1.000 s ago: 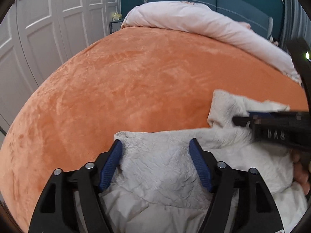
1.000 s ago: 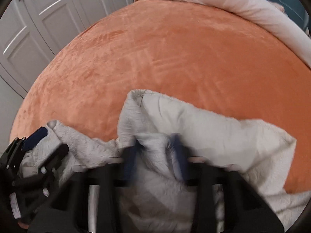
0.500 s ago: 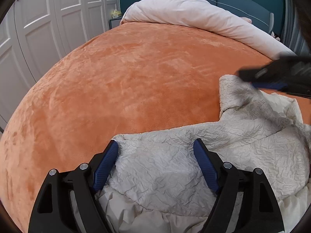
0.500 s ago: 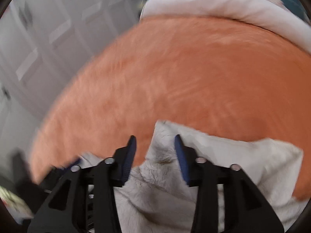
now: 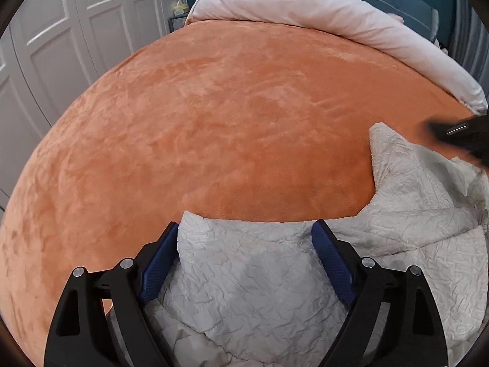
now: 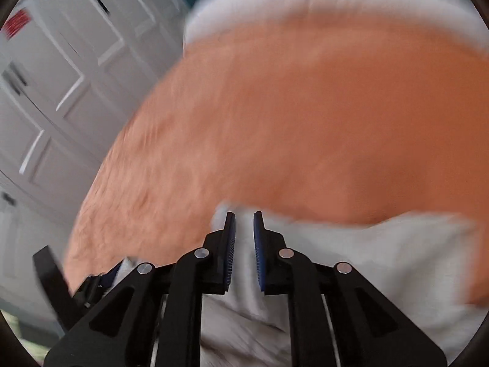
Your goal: Fold large clothes
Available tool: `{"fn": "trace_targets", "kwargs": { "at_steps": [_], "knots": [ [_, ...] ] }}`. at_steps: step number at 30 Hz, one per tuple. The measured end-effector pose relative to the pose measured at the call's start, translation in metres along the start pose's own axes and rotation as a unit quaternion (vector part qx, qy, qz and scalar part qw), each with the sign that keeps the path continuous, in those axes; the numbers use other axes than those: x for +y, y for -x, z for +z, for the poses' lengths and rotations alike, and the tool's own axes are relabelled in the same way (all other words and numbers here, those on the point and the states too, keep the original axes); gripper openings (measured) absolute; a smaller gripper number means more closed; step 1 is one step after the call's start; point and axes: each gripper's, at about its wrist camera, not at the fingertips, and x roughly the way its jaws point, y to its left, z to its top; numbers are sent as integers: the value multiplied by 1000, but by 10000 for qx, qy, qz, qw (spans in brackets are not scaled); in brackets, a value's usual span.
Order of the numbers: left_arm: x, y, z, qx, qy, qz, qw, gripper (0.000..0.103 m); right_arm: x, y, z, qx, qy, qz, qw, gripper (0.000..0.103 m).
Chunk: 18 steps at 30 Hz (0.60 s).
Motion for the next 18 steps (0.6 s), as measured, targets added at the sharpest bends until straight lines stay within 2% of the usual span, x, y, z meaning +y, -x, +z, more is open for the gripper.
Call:
{"fn": "trace_targets", "kwargs": {
  "at_steps": [1, 2, 3, 6, 7, 8, 9, 11, 13, 14, 16, 18],
  "knots": [
    [1, 1, -1, -12, 34, -39, 10000, 87, -6, 16, -2, -145, 57, -101, 9998, 22],
    [1, 1, -1, -16, 42, -48, 10000, 87, -23, 36, -6, -209, 12, -199, 9996, 32],
    [1, 1, -1, -20, 24, -18, 10000, 87, -36, 44, -11, -172, -45, -279, 9995, 37],
    [0, 3, -2, -42, -34, 93, 9999, 87, -83, 46, -30, 170, -231, -844, 9960, 43],
    [-1, 3, -2, -44, -49, 124, 9999, 87, -95, 40, -35, 330, -387, -938, 9943, 43],
    [-2, 3, -1, -49, -68, 162, 9998, 87, -108, 33, -38, 460, -614, -887, 9931, 38],
    [-2, 3, -1, -53, -80, 194, 9998, 87, -114, 29, -39, 490, -755, -720, 9933, 23],
    [-4, 3, -1, -45, -100, 239, 9997, 87, -118, 21, -35, 497, -823, -568, 9937, 14],
    [-6, 1, 0, -10, -93, 277, 9996, 88, -120, 6, -37, 574, -794, -663, 9930, 14],
    [-6, -2, 0, 18, -85, 311, 9995, 88, -127, -8, -41, 793, -939, -669, 9902, 15],
    [-8, -3, 2, 50, -95, 391, 9992, 90, -126, 0, -40, 731, -972, -669, 9903, 15],
    [-6, -1, 3, 21, -89, 356, 9993, 90, -121, 25, -39, 457, -923, -679, 9924, 19]
  ]
}}
